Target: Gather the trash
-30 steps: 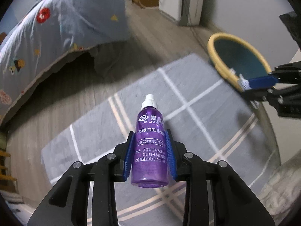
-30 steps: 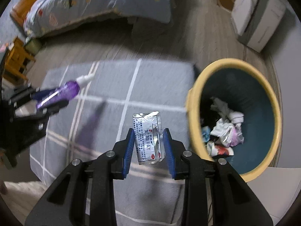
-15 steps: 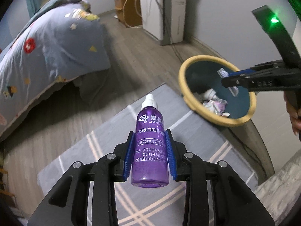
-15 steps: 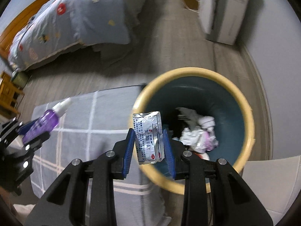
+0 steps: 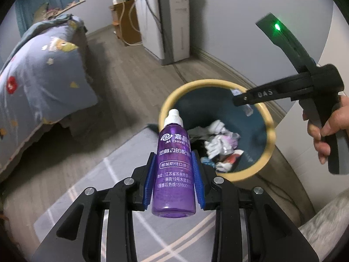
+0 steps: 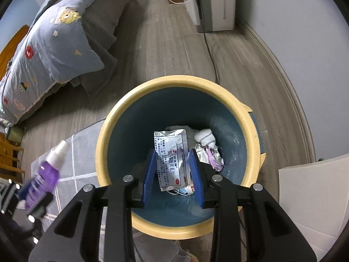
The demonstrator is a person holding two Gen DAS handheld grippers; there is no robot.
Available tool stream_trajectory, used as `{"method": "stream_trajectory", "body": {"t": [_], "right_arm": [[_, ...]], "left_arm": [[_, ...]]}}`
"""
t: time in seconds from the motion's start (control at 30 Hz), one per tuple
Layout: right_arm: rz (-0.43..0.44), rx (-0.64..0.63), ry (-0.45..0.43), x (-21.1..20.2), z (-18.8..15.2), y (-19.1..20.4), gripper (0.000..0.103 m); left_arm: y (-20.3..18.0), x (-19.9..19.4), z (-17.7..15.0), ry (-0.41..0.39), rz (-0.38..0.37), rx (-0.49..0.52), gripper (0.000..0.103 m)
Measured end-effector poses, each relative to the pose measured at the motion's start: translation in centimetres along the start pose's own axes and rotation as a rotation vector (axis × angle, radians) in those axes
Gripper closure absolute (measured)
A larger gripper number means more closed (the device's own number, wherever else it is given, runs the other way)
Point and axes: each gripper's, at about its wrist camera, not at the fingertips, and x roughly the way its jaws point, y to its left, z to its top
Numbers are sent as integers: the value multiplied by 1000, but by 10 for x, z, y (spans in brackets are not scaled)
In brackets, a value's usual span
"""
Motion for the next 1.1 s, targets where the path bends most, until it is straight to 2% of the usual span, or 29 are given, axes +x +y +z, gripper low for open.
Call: {"method": "stream_trajectory", "body": {"t": [0.23,0.43,0.67,0.73,0.8,0.97,1.03,1.1], "right_arm": [[-3,57,28,11,-1,-19,72],[0,105,65,25,-2,-35,72],[28,109,80,35,0,-35,71],[35,96,84,38,1,-31,66],[32,83,83,37,1,-30,49],[37,72,91,32,-1,-26,43],[29,64,84,26,-1,-26,38],[9,57,62,15,-2,-27,27]], "left_arm": [[-23,26,10,29,-34,9,70],[-30,52,15,61,-26,10,70],[-30,79,21,77,-11,24,70],[-31,80,20,76,-6,34,69],[-31,79,19,74,-6,38,66],[-29,68,16,61,-4,35,55],[-28,59,12,52,-5,29,44],[-26,49,9,47,-3,21,34]]}}
